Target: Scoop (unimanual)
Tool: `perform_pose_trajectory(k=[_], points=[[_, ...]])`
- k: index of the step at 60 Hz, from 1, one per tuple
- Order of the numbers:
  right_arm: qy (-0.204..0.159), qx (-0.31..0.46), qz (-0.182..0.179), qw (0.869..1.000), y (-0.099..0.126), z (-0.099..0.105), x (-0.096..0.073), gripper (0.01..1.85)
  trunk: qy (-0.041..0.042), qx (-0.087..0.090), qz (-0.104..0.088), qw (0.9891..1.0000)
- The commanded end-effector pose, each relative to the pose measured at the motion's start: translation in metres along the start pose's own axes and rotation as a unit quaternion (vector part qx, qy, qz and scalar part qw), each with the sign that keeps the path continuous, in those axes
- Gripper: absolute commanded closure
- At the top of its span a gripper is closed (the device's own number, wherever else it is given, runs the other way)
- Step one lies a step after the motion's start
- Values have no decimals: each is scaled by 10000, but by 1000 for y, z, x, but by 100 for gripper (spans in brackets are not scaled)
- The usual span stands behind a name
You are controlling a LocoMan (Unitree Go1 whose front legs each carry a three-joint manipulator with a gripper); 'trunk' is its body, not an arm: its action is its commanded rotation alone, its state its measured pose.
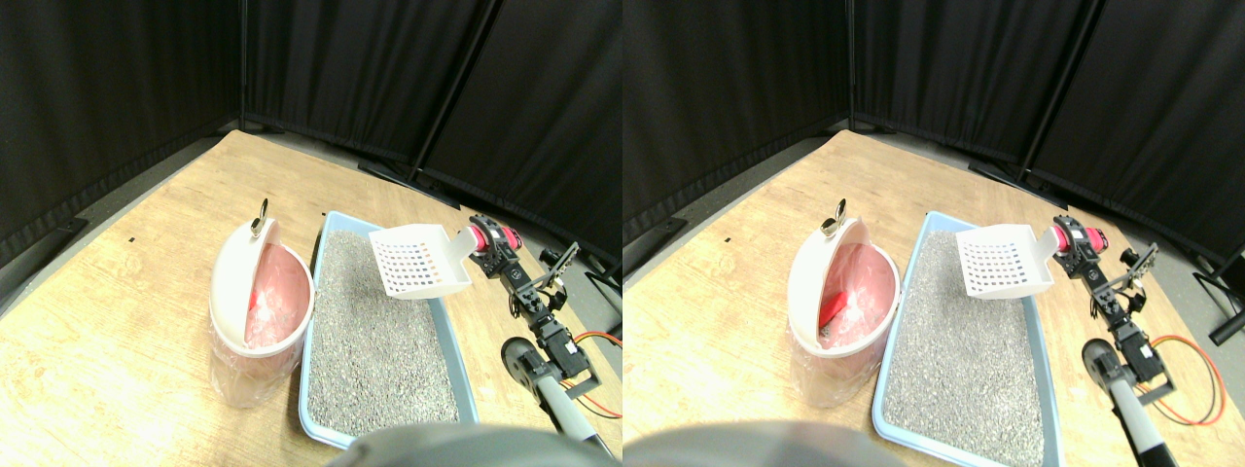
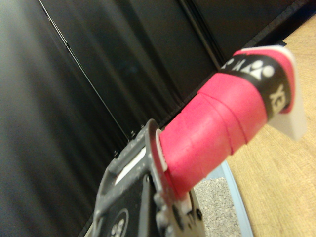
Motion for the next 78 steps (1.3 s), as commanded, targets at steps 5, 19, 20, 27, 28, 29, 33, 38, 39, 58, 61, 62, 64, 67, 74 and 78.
perform_pose_trajectory(k=[5, 19, 20, 27, 28, 29, 33, 38, 39, 58, 61, 62, 64, 67, 74, 78], points=[[-362, 246, 102, 9990, -3, -1, -6, 181, 62, -71, -63, 9999], [-318, 493, 3, 9983, -10, -24, -18, 181, 102, -24, -108, 9999], [-318, 493, 3, 9983, -10, -24, -18, 181, 103, -24, -113, 9999], [-126, 716, -210, 9971, -6, -36, -24, 181, 110, -9, -128, 9999], [-126, 716, -210, 9971, -6, -36, -24, 181, 109, 1, -135, 9998], [-103, 711, -226, 9972, -5, -37, -24, 181, 109, 1, -135, 9998], [-83, 823, -203, 9964, -4, -43, -27, 181, 123, 18, -153, 9998], [-29, 912, -334, 9953, -3, -50, -30, 181, 127, 48, -192, 9997], [-39, 931, -309, 9952, -3, -51, -30, 181, 130, 61, -206, 9997], [-54, 1123, -548, 9921, -7, -71, -40, 181, 167, 184, -319, 9992], [0, 1216, -658, 9904, -8, -74, -42, 181, 171, 205, -338, 9991], [0, 1216, -658, 9904, -8, -74, -42, 181, 175, 217, -348, 9990], [8, 1184, -630, 9910, -9, -77, -44, 181, 177, 233, -362, 9989], [21, 1176, -710, 9905, -10, -81, -48, 181, 185, 257, -381, 9988], [-12, 1180, -793, 9898, -16, -87, -53, 181, 186, 308, -437, 9984], [-8, 1198, -876, 9889, -18, -88, -57, 181, 199, 337, -464, 9982]])
